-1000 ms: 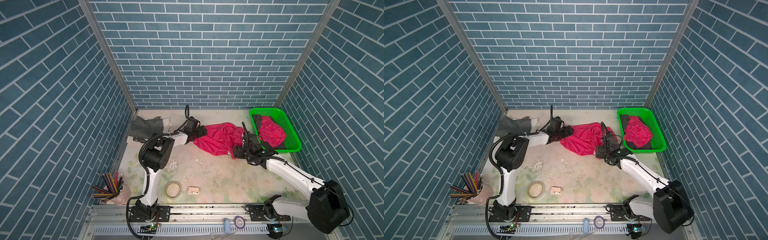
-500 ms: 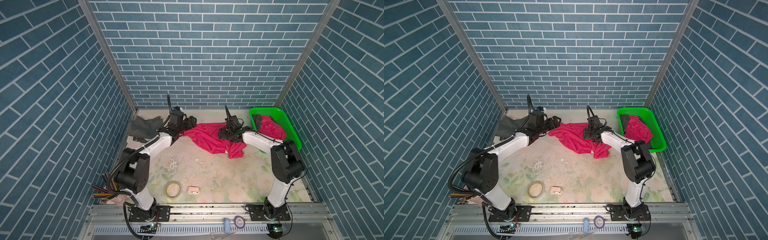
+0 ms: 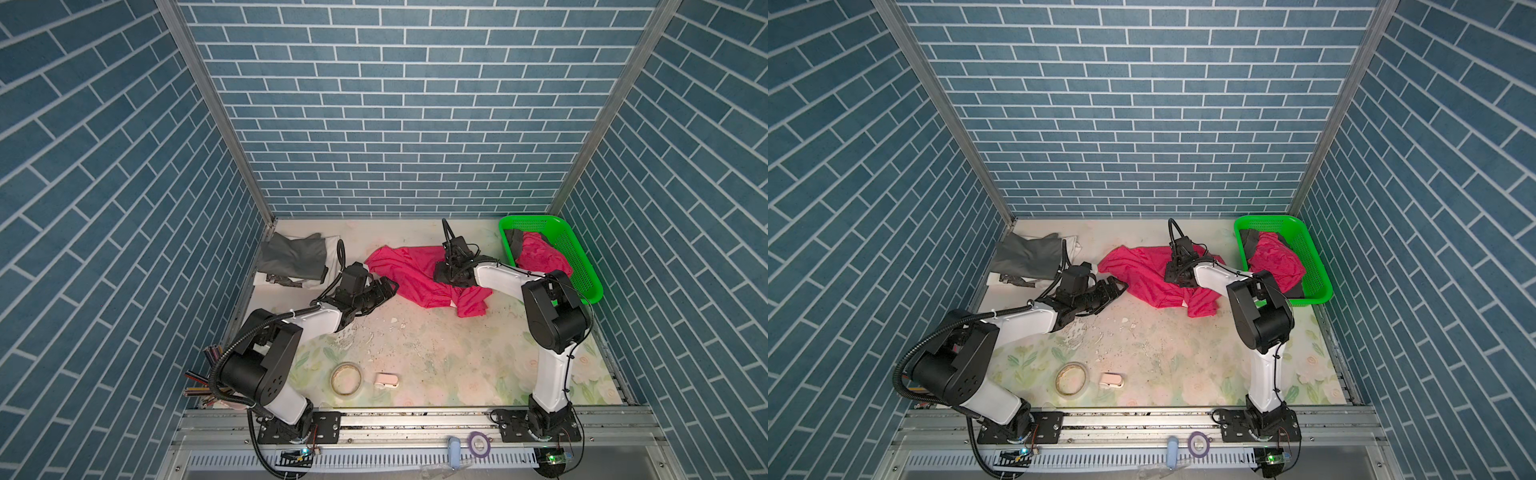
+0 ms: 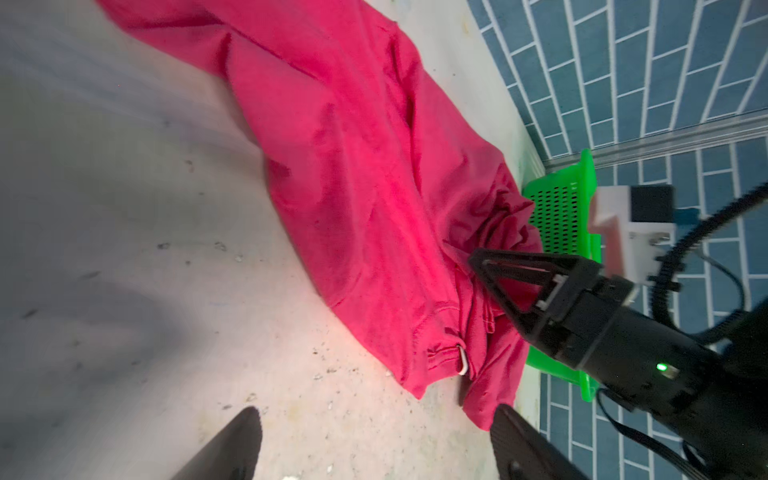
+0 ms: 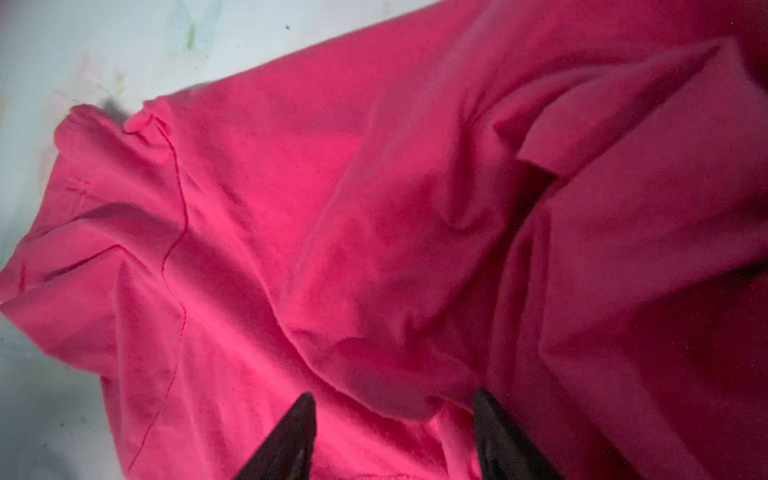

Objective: Fold and stack the t-shirts

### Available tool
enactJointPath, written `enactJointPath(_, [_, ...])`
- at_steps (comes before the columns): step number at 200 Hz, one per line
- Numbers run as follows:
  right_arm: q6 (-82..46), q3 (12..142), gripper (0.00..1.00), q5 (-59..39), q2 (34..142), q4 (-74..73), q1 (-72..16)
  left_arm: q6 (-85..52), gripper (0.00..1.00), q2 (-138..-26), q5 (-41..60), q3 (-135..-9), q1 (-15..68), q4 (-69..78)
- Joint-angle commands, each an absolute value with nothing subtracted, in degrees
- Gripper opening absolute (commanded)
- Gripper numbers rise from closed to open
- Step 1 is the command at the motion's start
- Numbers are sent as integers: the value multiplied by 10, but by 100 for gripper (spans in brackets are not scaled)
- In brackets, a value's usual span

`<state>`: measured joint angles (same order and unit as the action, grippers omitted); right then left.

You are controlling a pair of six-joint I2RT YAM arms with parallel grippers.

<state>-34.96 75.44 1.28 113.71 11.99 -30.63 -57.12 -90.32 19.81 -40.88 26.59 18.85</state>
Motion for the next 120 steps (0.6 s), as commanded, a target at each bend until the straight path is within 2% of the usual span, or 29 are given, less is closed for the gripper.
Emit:
enactJointPath(1, [-368, 754, 53, 32, 1151, 109, -311, -609, 88, -902, 201, -410, 285, 219])
enactJointPath(21, [-364, 764, 45, 36, 1163, 111, -311, -628, 88, -917, 206, -408, 292, 225])
enactJointPath(32, [-361, 766, 37, 38, 1168, 111, -311, -638, 88, -921, 200, -404, 295, 230])
enactJointPath(52, [-356, 769, 17, 40, 1169, 108, -311, -648, 88, -929, 185, -402, 303, 237])
enactJointPath(71, [-349, 773, 1, 40, 1160, 108, -311, -649, 88, -954, 184, -421, 316, 230])
enactJointPath(120, [-324, 776, 0, 29, 1116, 92, -309, -705, 86, -1029, 182, -467, 334, 196])
